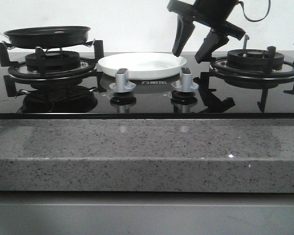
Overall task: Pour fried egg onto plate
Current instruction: 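Lower the right gripper onto the white plate rim and grip it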
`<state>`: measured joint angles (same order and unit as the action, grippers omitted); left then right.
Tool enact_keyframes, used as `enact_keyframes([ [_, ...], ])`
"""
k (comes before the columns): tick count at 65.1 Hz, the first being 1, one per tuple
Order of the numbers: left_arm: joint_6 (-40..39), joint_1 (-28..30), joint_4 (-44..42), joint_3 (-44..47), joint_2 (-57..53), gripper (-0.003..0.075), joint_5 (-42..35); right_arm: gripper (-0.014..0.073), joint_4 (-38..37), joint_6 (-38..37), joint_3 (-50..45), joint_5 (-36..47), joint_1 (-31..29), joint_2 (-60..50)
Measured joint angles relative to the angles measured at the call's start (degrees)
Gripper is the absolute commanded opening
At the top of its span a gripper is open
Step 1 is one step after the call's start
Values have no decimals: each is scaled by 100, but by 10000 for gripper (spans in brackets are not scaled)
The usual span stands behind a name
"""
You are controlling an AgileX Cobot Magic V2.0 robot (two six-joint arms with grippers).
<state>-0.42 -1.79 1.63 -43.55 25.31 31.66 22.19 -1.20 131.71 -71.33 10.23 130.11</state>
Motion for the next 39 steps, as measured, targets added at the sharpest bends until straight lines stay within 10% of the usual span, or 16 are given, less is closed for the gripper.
enact_keyframes([
  [39, 0, 0, 0, 0, 0, 322, 0, 454, 745, 120, 11, 0, -226, 240],
])
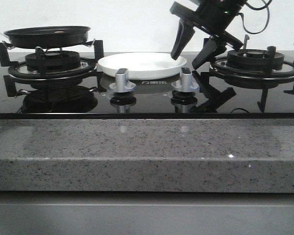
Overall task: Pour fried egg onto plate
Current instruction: 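Lower the right gripper onto the white plate rim and grip it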
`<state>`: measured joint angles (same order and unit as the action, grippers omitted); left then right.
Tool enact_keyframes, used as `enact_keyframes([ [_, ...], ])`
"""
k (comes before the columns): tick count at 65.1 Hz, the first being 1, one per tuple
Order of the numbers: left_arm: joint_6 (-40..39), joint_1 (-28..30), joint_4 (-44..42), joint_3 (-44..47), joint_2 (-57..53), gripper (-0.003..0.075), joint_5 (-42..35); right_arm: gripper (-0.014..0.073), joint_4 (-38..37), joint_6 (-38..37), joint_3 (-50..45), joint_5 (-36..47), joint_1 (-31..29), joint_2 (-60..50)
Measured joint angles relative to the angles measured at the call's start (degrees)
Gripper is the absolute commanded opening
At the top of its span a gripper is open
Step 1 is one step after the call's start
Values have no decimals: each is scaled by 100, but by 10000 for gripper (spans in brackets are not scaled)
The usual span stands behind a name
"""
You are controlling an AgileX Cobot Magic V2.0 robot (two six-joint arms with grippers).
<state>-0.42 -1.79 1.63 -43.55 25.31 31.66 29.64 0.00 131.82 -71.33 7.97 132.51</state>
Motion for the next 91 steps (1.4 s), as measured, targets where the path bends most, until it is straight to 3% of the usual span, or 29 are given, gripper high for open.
enact_keyframes([
  [18, 0, 0, 0, 0, 0, 322, 0, 453, 34, 0, 0, 0, 0, 12],
  [33, 0, 0, 0, 0, 0, 322, 0, 391, 82, 32, 0, 0, 0, 12],
  [91, 0, 0, 0, 0, 0, 322, 0, 392, -126, 248, 0, 0, -45, 15],
])
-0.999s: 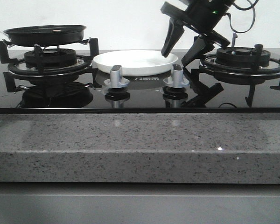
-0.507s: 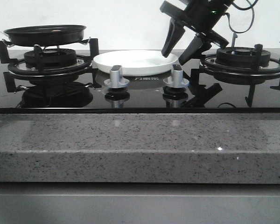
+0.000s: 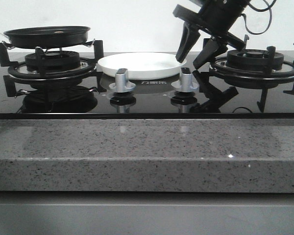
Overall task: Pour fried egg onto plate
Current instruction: 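Lower the right gripper onto the white plate rim and grip it, then lift the white plate with the right gripper and bring it nearer the robot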
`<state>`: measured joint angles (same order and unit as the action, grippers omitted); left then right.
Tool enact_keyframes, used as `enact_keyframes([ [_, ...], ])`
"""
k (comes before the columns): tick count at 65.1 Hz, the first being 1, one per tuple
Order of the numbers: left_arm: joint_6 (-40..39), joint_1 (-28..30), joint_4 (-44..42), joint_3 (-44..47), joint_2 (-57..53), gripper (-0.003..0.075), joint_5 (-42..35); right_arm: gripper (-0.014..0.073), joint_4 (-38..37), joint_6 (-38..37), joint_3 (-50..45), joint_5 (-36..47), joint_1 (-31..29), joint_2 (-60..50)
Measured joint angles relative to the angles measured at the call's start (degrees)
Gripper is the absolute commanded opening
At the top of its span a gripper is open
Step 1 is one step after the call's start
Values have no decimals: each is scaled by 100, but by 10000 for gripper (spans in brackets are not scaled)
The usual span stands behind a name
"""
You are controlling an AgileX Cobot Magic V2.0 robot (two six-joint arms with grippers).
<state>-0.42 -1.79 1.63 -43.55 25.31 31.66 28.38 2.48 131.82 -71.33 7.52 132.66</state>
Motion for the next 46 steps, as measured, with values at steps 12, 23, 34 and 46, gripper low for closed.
enact_keyframes([
  [12, 0, 0, 0, 0, 0, 322, 0, 335, -120, 30, 0, 12, 22, 0],
  [23, 0, 0, 0, 0, 0, 322, 0, 225, -178, 43, 0, 20, 57, 0],
  [34, 0, 0, 0, 0, 0, 322, 0, 129, -195, 46, 0, 20, 101, 10],
  [46, 0, 0, 0, 0, 0, 322, 0, -46, -195, 46, 0, 20, 103, 10],
])
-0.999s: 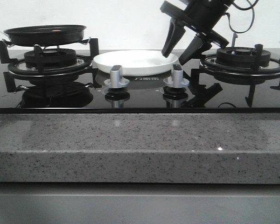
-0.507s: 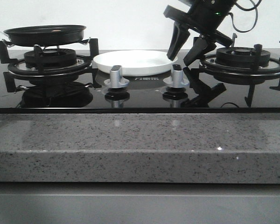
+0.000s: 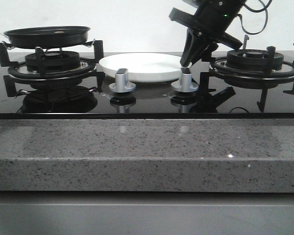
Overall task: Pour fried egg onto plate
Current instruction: 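Lift the white plate with the right gripper and bring it nearer the robot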
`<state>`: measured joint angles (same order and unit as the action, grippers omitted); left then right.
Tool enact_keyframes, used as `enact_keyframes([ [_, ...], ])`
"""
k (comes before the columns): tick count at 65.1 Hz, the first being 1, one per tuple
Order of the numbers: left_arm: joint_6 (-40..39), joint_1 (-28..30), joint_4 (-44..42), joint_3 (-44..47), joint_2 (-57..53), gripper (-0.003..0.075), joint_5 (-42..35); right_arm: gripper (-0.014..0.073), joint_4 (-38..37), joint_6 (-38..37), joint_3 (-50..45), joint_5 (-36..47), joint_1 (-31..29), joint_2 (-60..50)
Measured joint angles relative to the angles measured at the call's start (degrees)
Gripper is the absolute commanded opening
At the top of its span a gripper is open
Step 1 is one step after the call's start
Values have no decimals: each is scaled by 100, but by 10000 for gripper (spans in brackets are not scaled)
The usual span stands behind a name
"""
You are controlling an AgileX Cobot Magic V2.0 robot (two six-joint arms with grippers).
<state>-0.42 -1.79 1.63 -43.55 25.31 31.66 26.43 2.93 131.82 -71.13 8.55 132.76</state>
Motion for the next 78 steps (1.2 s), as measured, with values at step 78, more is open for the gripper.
enact_keyframes([
  [78, 0, 0, 0, 0, 0, 322, 0, -67, -877, -53, -1620, -67, 742, -2679],
])
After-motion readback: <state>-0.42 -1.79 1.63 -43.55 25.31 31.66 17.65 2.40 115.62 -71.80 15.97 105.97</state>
